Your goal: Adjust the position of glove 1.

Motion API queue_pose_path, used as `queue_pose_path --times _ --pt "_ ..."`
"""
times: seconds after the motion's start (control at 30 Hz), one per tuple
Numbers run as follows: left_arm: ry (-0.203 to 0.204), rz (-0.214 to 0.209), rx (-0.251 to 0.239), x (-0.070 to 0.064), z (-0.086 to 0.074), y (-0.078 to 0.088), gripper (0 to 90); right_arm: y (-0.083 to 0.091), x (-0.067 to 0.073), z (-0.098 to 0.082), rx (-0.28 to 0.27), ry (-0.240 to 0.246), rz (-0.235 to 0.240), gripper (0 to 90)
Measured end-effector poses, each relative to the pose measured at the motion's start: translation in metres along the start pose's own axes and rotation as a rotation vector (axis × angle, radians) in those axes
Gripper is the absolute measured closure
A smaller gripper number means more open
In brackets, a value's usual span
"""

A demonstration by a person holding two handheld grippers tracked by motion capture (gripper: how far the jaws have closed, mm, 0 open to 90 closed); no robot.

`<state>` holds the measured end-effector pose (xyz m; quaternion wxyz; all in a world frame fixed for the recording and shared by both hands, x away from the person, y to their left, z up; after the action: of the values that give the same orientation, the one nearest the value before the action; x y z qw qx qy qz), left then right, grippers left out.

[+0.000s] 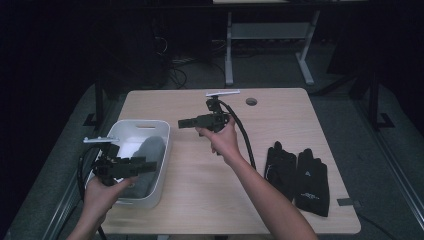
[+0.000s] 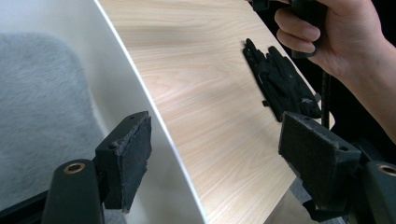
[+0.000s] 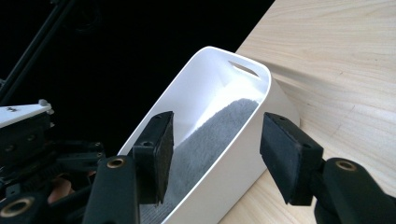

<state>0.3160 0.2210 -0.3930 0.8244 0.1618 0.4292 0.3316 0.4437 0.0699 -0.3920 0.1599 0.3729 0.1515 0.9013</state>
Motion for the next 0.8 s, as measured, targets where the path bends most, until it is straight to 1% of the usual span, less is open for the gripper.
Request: queue_pose_path --times 0.07,0.17,0.23,0.27,0.3,0.33,0.37,0.4,0.57,0.6,0.63,0.67,0.77,0.8 --pt "-0.005 -0.002 0.006 -0.003 0.001 -0.003 25.2 0.002 -0.001 -0.001 -0.001 0.003 -0.001 43.6" --pt "-0.021 -0.014 0.016 -0.009 0.002 -0.009 25.1 0.012 -0.004 -0.005 -0.007 -0.006 0.001 42.9" --pt "-0.021 -0.015 0.014 -0.011 0.003 -0.01 25.0 0.018 -0.007 -0.006 -0.012 -0.01 0.001 42.9" --pt "-0.023 -0.018 0.016 -0.013 0.004 -0.012 25.0 0.018 -0.007 -0.006 -0.012 -0.01 0.001 42.9" --pt "-0.027 -0.021 0.018 -0.017 0.004 -0.016 25.0 0.024 -0.008 -0.007 -0.015 -0.015 0.005 42.9" --pt "-0.027 -0.021 0.018 -0.017 0.004 -0.016 25.0 0.024 -0.008 -0.007 -0.015 -0.015 0.005 42.9" --pt "-0.031 -0.026 0.022 -0.019 0.005 -0.018 25.0 0.028 -0.009 -0.008 -0.017 -0.014 0.003 42.9" --pt "-0.035 -0.028 0.024 -0.023 0.006 -0.022 25.0 0.036 -0.011 -0.008 -0.023 -0.013 -0.001 42.9" --pt "-0.056 -0.045 0.048 -0.035 0.007 -0.036 24.6 0.056 -0.02 -0.013 -0.044 -0.023 -0.014 42.7" --pt "-0.056 -0.045 0.048 -0.035 0.007 -0.036 24.4 0.056 -0.02 -0.013 -0.044 -0.023 -0.014 42.7" --pt "-0.064 -0.054 0.053 -0.04 0.007 -0.042 24.2 0.064 -0.023 -0.015 -0.052 -0.029 -0.021 42.7" --pt "-0.07 -0.06 0.061 -0.042 0.007 -0.045 24.2 0.068 -0.026 -0.016 -0.056 -0.031 -0.025 42.7" --pt "-0.075 -0.07 0.075 -0.048 0.006 -0.054 23.7 0.08 -0.032 -0.02 -0.067 -0.042 -0.038 42.7" --pt "-0.075 -0.07 0.075 -0.048 0.006 -0.054 23.7 0.08 -0.032 -0.02 -0.067 -0.042 -0.038 42.7"
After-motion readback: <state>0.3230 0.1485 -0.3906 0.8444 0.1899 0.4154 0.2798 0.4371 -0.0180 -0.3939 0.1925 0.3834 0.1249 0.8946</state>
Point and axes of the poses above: each handheld gripper's, and its own axes: y roughly backward along the jaws, z roughly out of its top, x roughly to its left, the point moved 9 cm from there along -y, roughly forward along the jaws, and after that the axes turned 8 degrees about y, right-handed, at the moved point
